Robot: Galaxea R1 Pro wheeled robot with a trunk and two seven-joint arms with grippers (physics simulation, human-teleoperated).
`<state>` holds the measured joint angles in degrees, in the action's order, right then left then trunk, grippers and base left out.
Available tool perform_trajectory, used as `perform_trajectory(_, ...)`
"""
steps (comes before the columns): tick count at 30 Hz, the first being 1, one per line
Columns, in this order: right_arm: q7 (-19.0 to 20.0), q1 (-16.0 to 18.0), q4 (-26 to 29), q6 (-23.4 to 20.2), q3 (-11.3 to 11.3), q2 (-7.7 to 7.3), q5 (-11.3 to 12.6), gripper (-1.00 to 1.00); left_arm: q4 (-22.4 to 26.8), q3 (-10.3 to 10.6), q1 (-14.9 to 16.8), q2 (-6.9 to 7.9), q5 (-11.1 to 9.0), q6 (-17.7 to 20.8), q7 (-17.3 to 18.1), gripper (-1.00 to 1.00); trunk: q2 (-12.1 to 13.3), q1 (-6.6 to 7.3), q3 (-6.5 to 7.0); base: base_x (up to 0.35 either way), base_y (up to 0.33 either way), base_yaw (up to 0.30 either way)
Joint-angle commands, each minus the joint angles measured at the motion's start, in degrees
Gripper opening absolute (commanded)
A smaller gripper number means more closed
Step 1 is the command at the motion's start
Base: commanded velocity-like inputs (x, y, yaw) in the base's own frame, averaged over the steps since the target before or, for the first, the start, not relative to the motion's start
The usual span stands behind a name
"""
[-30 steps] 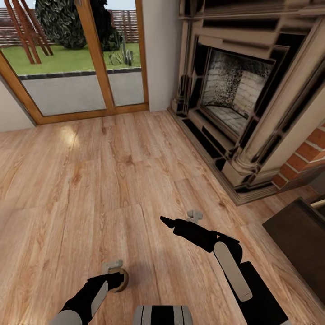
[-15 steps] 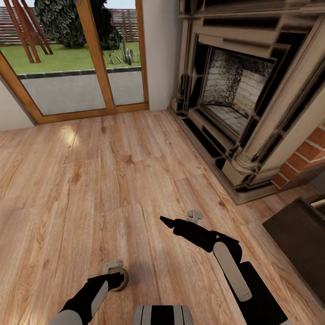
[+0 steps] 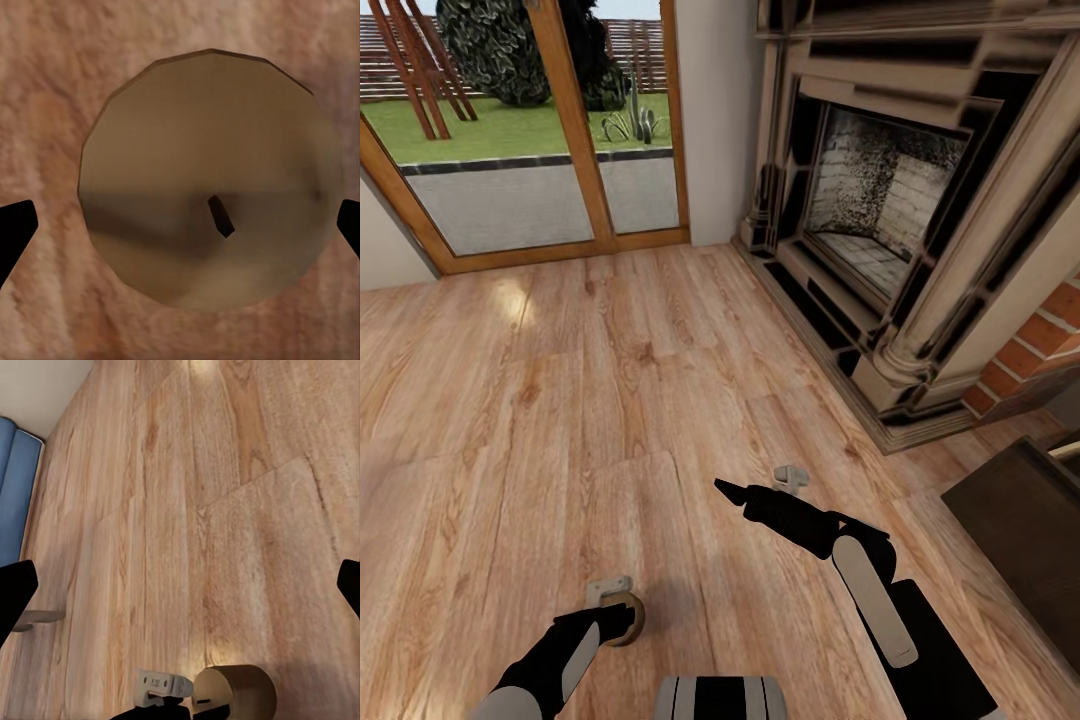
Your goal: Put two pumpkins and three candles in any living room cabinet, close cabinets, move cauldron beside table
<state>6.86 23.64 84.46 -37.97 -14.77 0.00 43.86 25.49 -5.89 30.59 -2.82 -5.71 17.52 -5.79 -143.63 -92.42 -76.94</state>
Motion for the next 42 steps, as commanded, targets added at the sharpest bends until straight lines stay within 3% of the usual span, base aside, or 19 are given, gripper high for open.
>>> perform_trajectory(1, 0.00, 0.00, 0.00, 0.00, 0.00, 0.00, 0.00, 1.00, 0.00, 0.00, 0.00, 0.00, 0.00, 0.02, 0.03, 1.00, 0.00, 0.00, 0.00, 0.000, 0.000, 0.000)
perform_trajectory(33, 0.00, 0.00, 0.00, 0.00, 0.00, 0.00, -0.05, 1.00, 0.00, -0.14, 0.00, 0.13, -0.09, -0.03, -0.01, 1.00, 0.00, 0.00, 0.00, 0.038, -0.014, 0.000)
perform_trajectory(37, 0.00, 0.00, 0.00, 0.00, 0.00, 0.00, -0.06, 1.00, 0.00, -0.13, 0.00, 0.11, -0.09, -0.09, -0.01, 1.00, -0.05, -0.10, -0.89, 0.000, 0.000, 0.000)
perform_trajectory(42, 0.00, 0.00, 0.00, 0.00, 0.00, 0.00, -0.02, 1.00, 0.00, -0.15, 0.00, 0.08, -0.09, -0.11, -0.01, 1.00, -0.05, -0.10, -0.89, 0.000, 0.000, 0.000)
